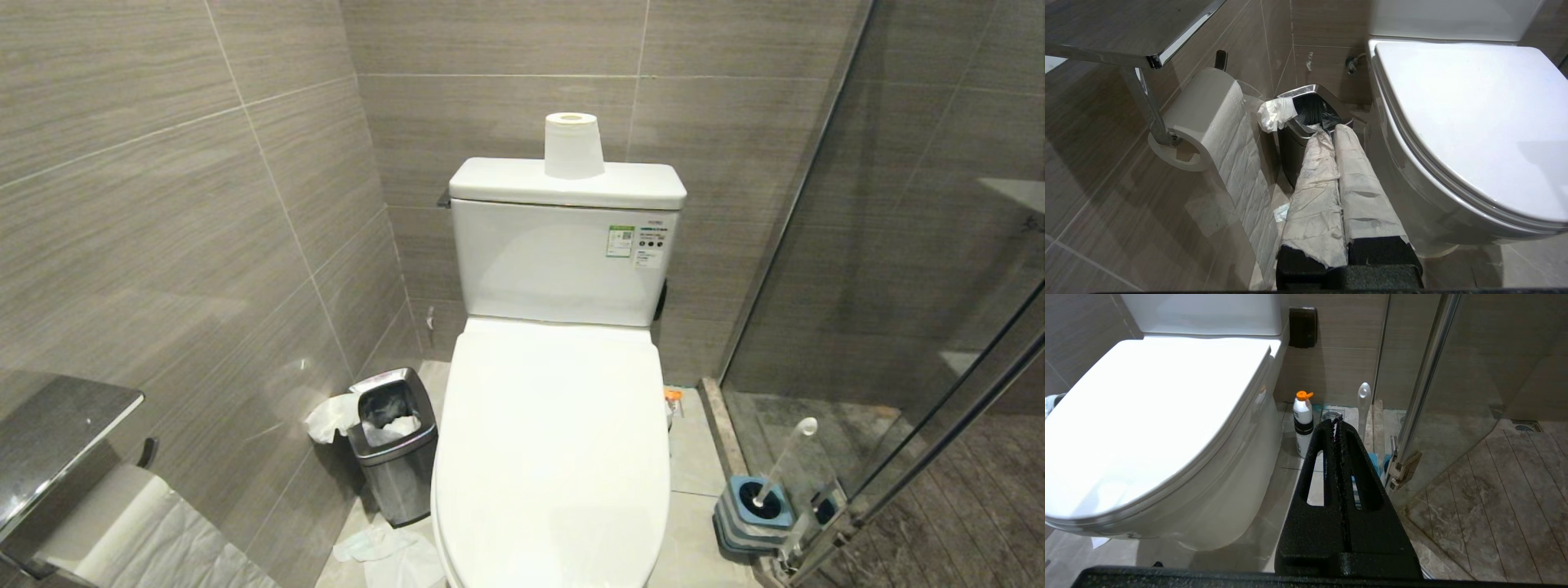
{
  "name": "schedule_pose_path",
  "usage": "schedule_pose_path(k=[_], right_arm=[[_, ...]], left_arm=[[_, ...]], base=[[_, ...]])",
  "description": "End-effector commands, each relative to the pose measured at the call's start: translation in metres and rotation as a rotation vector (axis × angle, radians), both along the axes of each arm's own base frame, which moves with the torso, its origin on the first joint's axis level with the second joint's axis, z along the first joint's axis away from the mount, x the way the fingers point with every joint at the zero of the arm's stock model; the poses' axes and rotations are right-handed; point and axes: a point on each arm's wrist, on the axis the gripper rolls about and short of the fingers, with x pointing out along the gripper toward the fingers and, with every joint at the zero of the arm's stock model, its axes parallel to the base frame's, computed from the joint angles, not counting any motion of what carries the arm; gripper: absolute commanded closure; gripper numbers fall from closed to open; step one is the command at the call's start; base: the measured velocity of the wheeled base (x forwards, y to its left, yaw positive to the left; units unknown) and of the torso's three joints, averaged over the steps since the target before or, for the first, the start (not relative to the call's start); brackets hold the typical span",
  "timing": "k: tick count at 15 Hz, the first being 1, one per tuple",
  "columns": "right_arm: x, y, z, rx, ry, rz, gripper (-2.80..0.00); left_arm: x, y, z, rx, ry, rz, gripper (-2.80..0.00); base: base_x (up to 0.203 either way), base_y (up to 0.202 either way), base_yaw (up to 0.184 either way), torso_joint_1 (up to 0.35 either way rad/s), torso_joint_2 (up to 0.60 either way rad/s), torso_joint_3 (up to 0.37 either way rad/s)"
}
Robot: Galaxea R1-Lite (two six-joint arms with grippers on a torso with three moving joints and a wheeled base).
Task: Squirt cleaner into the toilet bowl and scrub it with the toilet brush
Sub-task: Use the left hand to lift the toilet lid slightly
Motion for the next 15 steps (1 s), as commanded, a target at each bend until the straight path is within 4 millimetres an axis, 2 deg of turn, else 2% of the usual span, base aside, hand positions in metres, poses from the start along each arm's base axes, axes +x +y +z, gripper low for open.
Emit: schedule_pose_path(k=[1,2,8,15], right_arm=[[0.000,0.000,0.000,0.001,0.000,0.000,0.00],[0.000,0.000,0.000,0.001,-0.001,0.000,0.00],[0.000,0.000,0.000,0.001,-0.001,0.000,0.00],[0.000,0.000,0.000,0.001,0.000,0.000,0.00]], left_arm=[[0.000,0.000,0.000,0.003,-0.003,0.003,0.00],[-0.001,0.000,0.003,0.025,-0.016,0.000,0.00],[-0.020,-0.002,0.057,0.070,-0.093,-0.096,0.00],[0.001,-0.002,0.142,0.073,-0.079,-0.097,0.00]], base=[[0.000,0.000,0.000,0.000,0.00,0.000],[0.000,0.000,0.000,0.000,0.00,0.000],[0.000,0.000,0.000,0.000,0.00,0.000],[0.000,0.000,0.000,0.000,0.00,0.000]])
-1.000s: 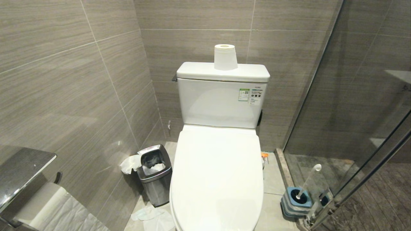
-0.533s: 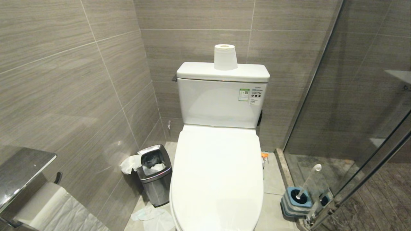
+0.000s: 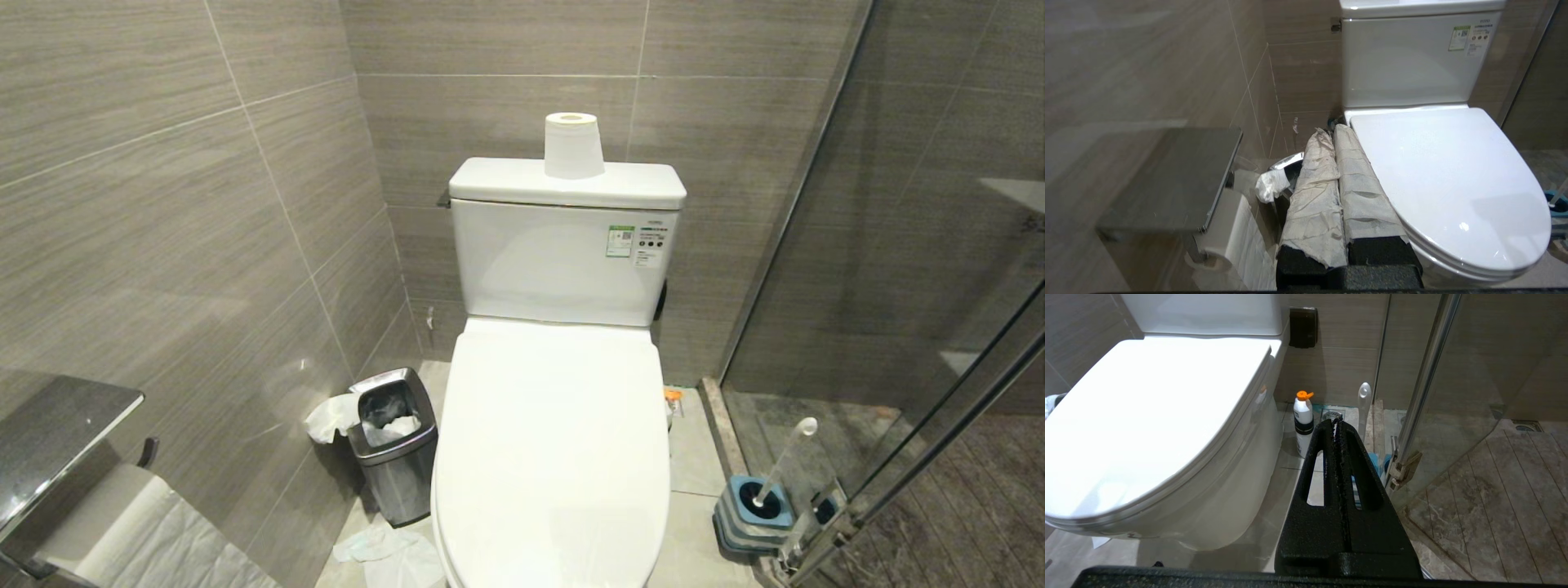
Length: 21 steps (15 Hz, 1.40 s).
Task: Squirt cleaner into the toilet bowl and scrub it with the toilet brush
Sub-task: Use the left hand to lift the toilet lid slightly
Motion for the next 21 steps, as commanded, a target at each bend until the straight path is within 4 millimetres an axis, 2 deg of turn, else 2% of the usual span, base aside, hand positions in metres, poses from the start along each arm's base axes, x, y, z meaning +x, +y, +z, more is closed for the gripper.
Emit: schedule_pose_path(k=[1,8,11,16,21], right_arm=[[0.000,0.000,0.000,0.000,0.000,0.000,0.00],[0.000,0.000,0.000,0.000,0.000,0.000,0.00],[0.000,0.000,0.000,0.000,-0.001,0.000,0.00],[0.000,0.000,0.000,0.000,0.000,0.000,0.00],[0.000,0.000,0.000,0.000,0.000,0.000,0.00]], left_arm=[[0.023,0.000,0.027,0.005,0.057,0.000,0.00],[0.076,0.000,0.087,0.030,0.032,0.004,0.00],[0.096,0.000,0.102,0.042,0.045,0.003,0.00],[0.126,-0.004,0.102,0.079,0.119,-0.039,0.00],[0.162,-0.020,0.096,0.086,0.190,-0.144,0.00]], base=[[0.000,0.000,0.000,0.000,0.00,0.000],[0.000,0.000,0.000,0.000,0.00,0.000],[0.000,0.000,0.000,0.000,0.00,0.000],[0.000,0.000,0.000,0.000,0.00,0.000],[0.000,0.000,0.000,0.000,0.00,0.000]])
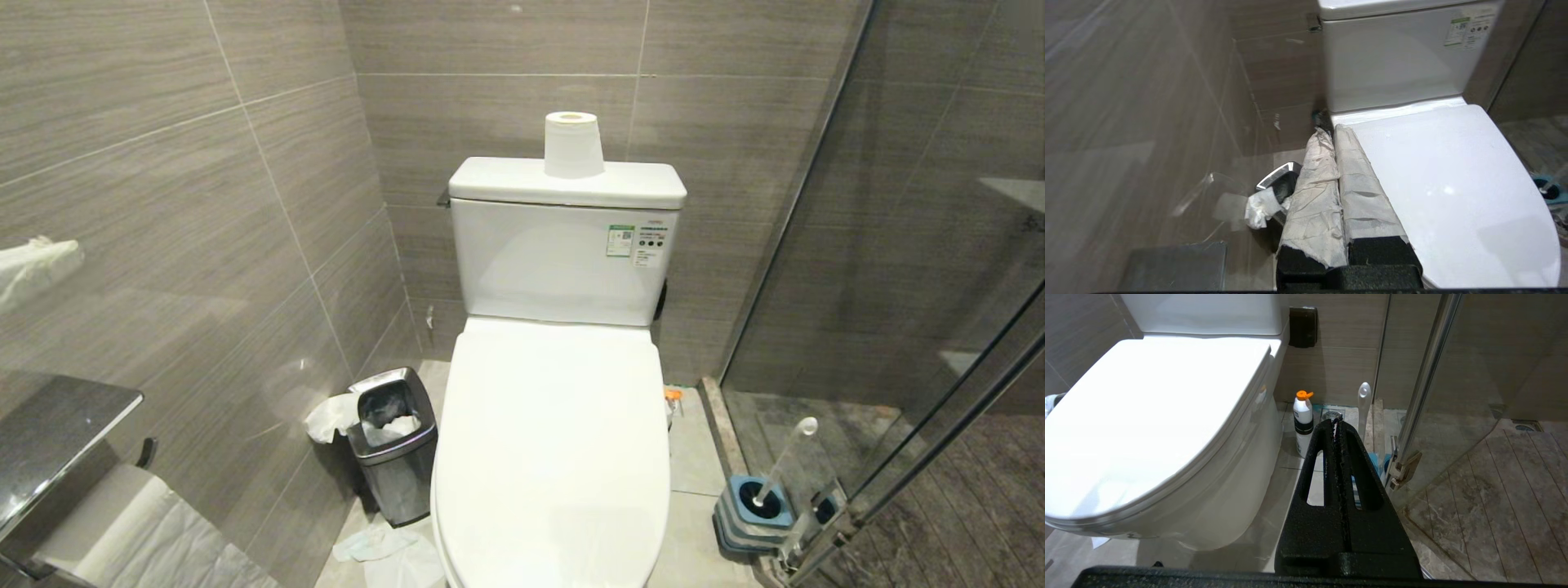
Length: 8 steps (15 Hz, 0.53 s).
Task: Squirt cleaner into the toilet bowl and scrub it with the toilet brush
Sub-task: Use the left hand to lift the toilet lid slightly
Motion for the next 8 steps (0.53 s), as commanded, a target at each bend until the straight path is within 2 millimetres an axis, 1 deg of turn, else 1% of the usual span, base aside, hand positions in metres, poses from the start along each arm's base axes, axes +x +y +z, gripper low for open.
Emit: schedule_pose_path(k=[1,5,8], right_arm=[[0.000,0.000,0.000,0.000,0.000,0.000,0.00],[0.000,0.000,0.000,0.000,-0.001,0.000,0.00],[0.000,0.000,0.000,0.000,-0.001,0.000,0.00]], left_arm=[[0.030,-0.011,-0.006,0.008,0.058,-0.044,0.00],[0.073,-0.035,-0.013,0.003,0.084,-0.055,0.00],[0.099,-0.044,-0.018,0.001,0.083,-0.047,0.00]], base=[[0.000,0.000,0.000,0.000,0.00,0.000],[0.000,0.000,0.000,0.000,0.00,0.000],[0.000,0.000,0.000,0.000,0.00,0.000]])
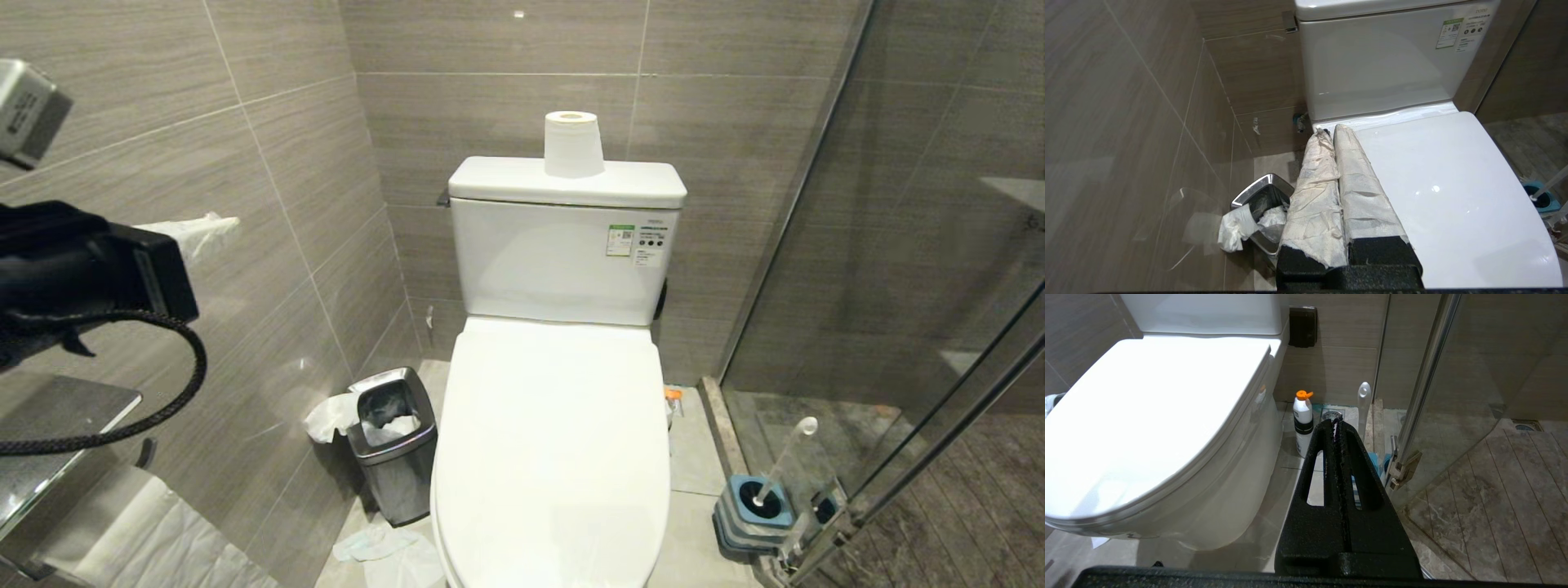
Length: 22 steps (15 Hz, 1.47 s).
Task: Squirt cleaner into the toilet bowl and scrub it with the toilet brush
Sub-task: Use the left hand to lift the toilet lid slightly
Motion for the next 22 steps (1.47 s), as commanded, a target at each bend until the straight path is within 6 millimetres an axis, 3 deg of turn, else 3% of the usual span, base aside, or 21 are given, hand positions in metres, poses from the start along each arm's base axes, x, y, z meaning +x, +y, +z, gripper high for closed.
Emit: schedule_pose_path(k=[1,6,17,22], right_arm=[[0.000,0.000,0.000,0.000,-0.001,0.000,0.00],[0.000,0.000,0.000,0.000,-0.001,0.000,0.00],[0.000,0.000,0.000,0.000,0.001,0.000,0.00],[0.000,0.000,0.000,0.000,0.000,0.000,0.00]], left_arm=[[0.030,-0.009,-0.013,0.017,0.055,0.004,0.00],[0.055,-0.005,-0.031,0.047,0.156,0.037,0.00],[0.114,-0.021,-0.098,0.171,0.514,-0.003,0.00],[0.132,-0.021,-0.125,0.196,0.703,-0.015,0.00]], base=[[0.000,0.000,0.000,0.000,0.00,0.000],[0.000,0.000,0.000,0.000,0.00,0.000],[0.000,0.000,0.000,0.000,0.00,0.000],[0.000,0.000,0.000,0.000,0.00,0.000]])
